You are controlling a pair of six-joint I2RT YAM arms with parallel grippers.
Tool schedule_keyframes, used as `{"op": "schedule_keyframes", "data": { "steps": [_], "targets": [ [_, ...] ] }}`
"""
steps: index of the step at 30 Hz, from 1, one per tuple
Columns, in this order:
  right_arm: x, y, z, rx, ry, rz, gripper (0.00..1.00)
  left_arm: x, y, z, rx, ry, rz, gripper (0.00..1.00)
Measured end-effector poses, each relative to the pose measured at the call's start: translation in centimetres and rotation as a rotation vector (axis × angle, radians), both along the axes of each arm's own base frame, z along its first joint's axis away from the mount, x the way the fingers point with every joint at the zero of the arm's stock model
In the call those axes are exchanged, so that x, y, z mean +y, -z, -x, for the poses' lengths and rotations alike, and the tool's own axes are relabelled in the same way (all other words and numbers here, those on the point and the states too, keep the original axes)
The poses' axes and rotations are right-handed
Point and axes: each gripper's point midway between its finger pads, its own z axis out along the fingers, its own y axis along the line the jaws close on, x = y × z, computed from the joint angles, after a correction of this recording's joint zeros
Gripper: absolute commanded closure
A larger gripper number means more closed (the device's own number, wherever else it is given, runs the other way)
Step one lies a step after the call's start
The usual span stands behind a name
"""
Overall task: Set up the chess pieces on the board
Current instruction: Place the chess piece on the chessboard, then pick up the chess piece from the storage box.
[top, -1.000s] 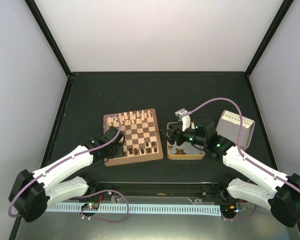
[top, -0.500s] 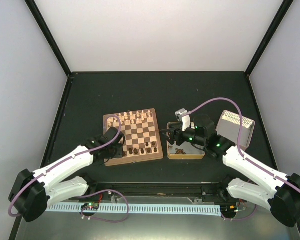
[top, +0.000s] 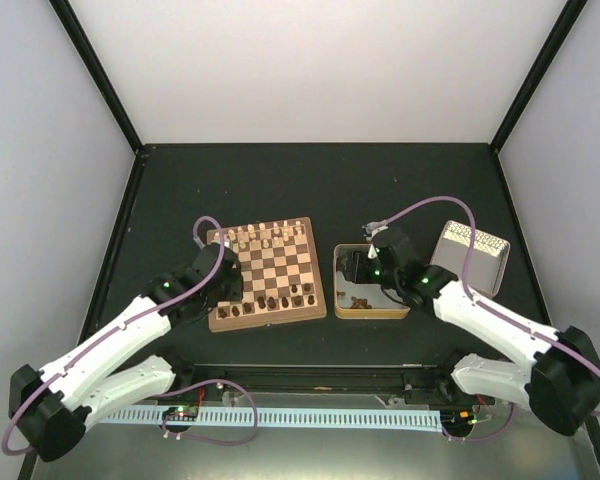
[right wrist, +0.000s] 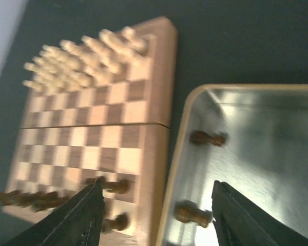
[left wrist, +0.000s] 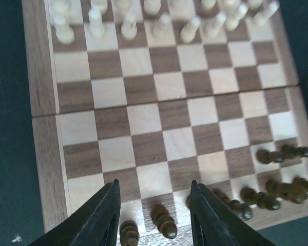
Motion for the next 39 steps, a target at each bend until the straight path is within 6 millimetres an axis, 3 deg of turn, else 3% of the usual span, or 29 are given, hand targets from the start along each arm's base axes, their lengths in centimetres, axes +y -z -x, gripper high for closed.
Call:
{"op": "schedule_keyframes", "data": {
  "steps": [6,10,18,26,30,39],
  "targets": [
    [-2.3,7.1,-0.5,0.246,0.134,0.141,0.56,0.0,-4.0,-0.7,-0.149,-0.001,0.079,0.51],
    [-2.7,9.9,-1.4,0.355,0.162,0.189,0.59,0.2,-5.7,-0.5,-0.212,0.005,0.118,0.47],
    [-0.7,10.1,-4.2,0.356,0.135,0.191,0.68,-0.2,-7.6,-0.3,-0.261,0.028,0.174,0.45],
    [-0.5,12.8,-4.0,0.409,0.147,0.177,0.76,-1.7,-9.5,-1.9,-0.295,0.039,0.214,0.45],
    [-0.4,13.3,-4.0,0.413,0.162,0.155,0.82,-2.4,-9.1,-2.6,-0.279,0.047,0.209,0.45],
    [-0.1,13.4,-5.2,0.372,0.180,0.138,0.84,-3.1,-8.6,-3.1,-0.262,0.060,0.210,0.45]
  ]
}}
